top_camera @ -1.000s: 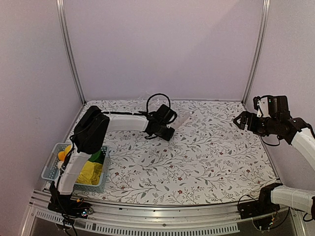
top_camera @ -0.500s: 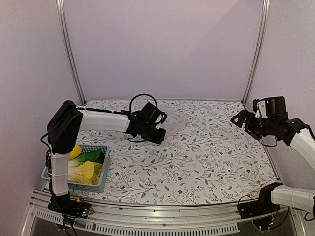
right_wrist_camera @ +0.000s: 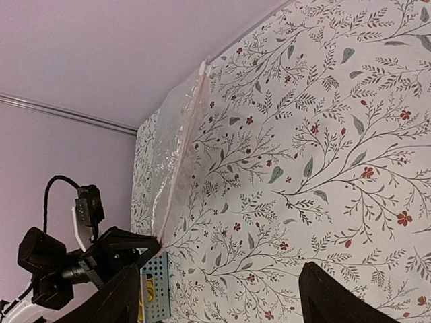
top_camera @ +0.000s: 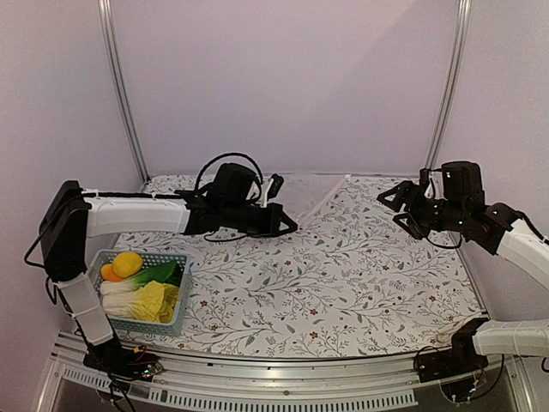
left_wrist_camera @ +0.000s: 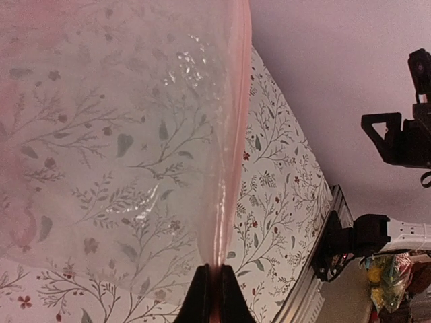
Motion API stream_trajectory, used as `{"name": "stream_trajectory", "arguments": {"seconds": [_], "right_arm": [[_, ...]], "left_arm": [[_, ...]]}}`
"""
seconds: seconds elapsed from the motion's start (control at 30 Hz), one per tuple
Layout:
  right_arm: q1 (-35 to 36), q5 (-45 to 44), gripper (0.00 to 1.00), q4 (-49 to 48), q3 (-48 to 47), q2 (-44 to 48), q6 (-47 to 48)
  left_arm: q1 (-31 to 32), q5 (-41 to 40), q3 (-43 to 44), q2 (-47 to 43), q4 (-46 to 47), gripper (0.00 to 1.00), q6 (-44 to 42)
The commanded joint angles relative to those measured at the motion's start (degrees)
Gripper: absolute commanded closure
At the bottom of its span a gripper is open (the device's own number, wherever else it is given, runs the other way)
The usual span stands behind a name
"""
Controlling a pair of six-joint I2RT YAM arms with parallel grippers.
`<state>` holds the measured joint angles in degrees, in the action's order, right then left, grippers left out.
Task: Place the food in the zip-top bag and seal the zipper
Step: Pick up the zipper food storage bag at the corner of the board, then pass from the left arm to the right
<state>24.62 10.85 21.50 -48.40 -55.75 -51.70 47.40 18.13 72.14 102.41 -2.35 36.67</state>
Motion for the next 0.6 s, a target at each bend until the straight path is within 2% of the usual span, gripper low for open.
{"name": "stream_trajectory", "arguments": {"seconds": [0.0, 0.13, 0.57], "right_arm": [[1.9, -3.1, 0.21, -3.0, -3.8, -3.7, -2.1], [2.4, -2.3, 0.29, -5.2, -5.4, -8.6, -2.1], [3.7, 0.0, 0.4, -12.3, -8.4, -19.2, -3.4]], "left_arm": [[1.3, 5.5, -3.4, -2.5, 7.1, 1.0, 5.6], [2.3, 6.3, -5.0, -4.2, 7.9, 1.0, 6.8], [5.5, 5.3, -9.9, -7.5, 13.4, 1.0, 12.4]]}}
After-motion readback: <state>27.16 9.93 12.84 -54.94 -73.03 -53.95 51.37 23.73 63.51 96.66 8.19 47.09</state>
